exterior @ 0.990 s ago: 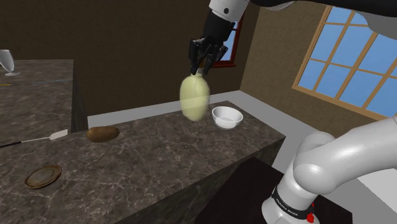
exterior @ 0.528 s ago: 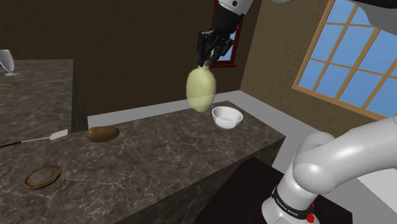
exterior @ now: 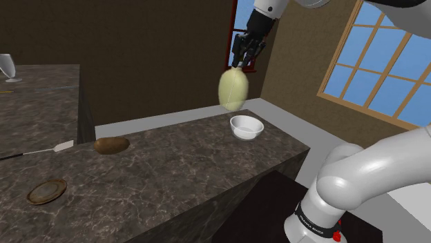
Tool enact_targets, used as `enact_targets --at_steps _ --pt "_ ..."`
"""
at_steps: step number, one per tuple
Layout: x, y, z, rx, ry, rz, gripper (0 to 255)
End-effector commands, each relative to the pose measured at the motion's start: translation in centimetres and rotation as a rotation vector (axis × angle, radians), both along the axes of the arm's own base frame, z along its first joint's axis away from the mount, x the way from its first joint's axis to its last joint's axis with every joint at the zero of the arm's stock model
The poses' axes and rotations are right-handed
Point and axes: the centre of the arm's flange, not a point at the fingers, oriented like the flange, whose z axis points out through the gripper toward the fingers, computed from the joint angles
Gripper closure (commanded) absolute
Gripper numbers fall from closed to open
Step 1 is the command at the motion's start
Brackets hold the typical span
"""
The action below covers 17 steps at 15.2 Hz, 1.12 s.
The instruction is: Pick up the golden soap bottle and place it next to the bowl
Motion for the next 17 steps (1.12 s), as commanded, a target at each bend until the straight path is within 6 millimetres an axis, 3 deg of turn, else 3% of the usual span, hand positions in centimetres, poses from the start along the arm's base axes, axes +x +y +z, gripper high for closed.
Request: enact_targets --at_steps 1,11,12,17 --pt "0.0 -2.6 0.0 0.000 -0.001 0.002 255" --pt "1.1 -15.8 0.0 0.000 -0.001 0.002 255" --pt "1.2 -16.5 0.0 0.000 -0.001 0.002 255" --pt "1.2 -16.5 -2.6 0.000 -0.001 0.002 255"
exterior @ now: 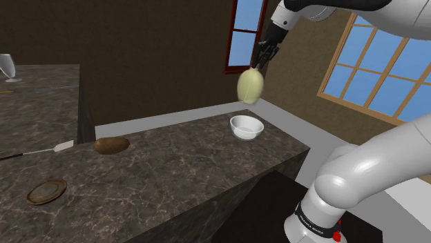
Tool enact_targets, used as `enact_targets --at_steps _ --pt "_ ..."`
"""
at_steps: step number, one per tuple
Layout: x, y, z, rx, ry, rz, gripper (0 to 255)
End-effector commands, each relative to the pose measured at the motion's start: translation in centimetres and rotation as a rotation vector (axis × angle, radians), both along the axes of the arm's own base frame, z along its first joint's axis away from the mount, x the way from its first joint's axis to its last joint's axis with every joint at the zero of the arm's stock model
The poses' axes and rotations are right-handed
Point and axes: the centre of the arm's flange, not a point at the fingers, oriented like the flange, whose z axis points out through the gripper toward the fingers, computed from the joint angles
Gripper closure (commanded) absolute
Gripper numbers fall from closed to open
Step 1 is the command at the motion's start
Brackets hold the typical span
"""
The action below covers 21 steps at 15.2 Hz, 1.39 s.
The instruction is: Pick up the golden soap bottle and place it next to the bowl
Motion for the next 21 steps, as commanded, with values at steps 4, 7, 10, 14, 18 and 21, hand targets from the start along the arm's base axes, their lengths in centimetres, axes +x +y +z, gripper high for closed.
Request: enact_targets --at_steps 4,7,10,14,18,21 --pt "0.0 -0.1 -2.6 0.000 -0.001 0.000 255" --pt "0.0 -0.1 -4.2 0.000 -0.001 0.000 255" --pt "0.0 -0.1 -5.8 0.000 -0.001 0.000 255" --pt "0.0 -0.1 -7.9 0.000 -0.001 0.000 255" --pt "0.0 -0.1 -10.0 0.000 -0.001 0.000 255" --pt "0.0 -0.1 -11.6 0.000 -0.001 0.000 255"
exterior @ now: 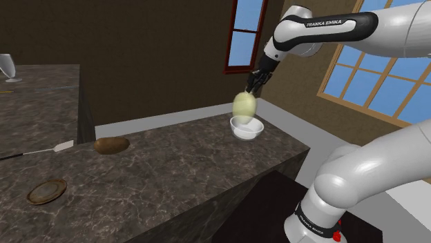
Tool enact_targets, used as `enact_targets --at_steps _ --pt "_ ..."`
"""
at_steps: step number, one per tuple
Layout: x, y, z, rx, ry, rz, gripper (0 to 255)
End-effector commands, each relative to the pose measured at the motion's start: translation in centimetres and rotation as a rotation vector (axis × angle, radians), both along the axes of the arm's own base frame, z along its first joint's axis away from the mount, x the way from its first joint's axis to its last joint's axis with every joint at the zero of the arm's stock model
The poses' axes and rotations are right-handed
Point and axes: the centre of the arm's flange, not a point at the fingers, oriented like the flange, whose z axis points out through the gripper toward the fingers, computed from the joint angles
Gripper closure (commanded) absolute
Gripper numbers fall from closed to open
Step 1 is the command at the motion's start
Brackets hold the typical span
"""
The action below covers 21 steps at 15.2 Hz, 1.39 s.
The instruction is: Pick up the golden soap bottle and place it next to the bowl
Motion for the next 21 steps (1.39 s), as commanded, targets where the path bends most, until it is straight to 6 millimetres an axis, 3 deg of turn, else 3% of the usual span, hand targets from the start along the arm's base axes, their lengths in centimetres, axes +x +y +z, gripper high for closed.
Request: enact_targets --at_steps 1,21 --pt "0.0 0.0 -1.1 0.000 -0.001 0.000 255" --pt "0.0 0.0 -11.6 0.000 -0.001 0.000 255"
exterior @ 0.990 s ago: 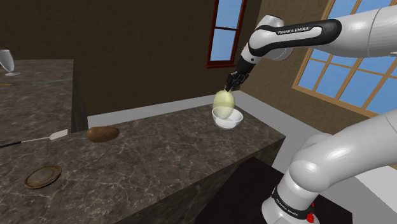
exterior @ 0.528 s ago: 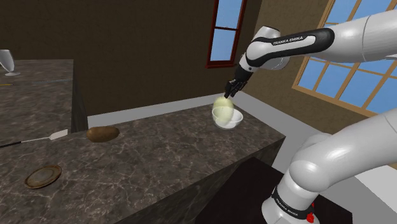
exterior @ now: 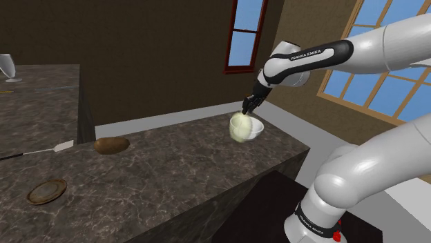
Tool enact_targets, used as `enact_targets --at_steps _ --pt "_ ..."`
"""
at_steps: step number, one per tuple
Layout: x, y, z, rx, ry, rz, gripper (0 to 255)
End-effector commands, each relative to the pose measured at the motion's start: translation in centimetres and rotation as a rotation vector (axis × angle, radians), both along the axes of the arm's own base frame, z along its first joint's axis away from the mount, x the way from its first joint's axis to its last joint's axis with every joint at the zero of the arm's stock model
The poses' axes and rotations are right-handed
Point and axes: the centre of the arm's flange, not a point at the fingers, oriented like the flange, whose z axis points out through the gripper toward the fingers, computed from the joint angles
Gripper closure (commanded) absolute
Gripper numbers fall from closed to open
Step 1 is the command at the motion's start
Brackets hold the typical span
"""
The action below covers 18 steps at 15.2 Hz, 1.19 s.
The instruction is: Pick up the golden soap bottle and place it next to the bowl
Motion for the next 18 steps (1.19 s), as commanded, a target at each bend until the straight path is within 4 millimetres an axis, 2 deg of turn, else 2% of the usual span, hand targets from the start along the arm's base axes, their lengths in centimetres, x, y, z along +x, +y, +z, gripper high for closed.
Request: enact_targets --at_steps 1,13,18 --pt "0.1 0.0 -1.0 -0.001 -0.001 0.000 255" --pt "0.1 0.0 -7.8 -0.001 -0.001 0.000 255" --pt "0.1 0.0 -7.8 -0.001 -0.001 0.000 255"
